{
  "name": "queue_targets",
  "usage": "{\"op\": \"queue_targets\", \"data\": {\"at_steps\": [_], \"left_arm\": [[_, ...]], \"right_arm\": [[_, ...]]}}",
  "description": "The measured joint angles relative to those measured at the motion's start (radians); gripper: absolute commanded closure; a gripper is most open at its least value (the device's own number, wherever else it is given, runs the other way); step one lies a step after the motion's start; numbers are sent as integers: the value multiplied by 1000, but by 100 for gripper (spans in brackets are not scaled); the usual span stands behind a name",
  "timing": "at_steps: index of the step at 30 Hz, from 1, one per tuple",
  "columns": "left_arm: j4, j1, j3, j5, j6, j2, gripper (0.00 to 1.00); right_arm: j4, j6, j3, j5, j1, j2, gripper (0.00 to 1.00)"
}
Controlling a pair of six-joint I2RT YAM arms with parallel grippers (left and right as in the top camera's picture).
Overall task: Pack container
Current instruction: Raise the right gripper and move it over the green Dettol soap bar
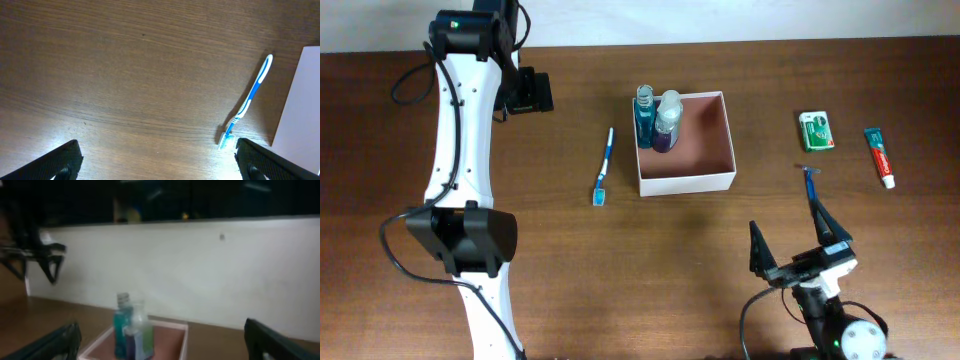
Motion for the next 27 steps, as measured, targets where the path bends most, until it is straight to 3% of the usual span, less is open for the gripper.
{"op": "queue_targets", "data": {"at_steps": [5, 10, 18, 27], "left_arm": [[0, 0, 0, 0, 0, 0, 1], [1, 0, 0, 0, 0, 0, 1], [0, 0, -1, 3, 0, 0, 1], [0, 0, -2, 3, 0, 0, 1]], "right_arm": [[-121, -51, 184, 35, 0, 50, 1], [-363, -175, 477, 154, 0, 247, 1], [-909, -280, 1160, 374, -35, 917, 1], [-1626, -279, 2069, 251, -222, 1700, 1]]}}
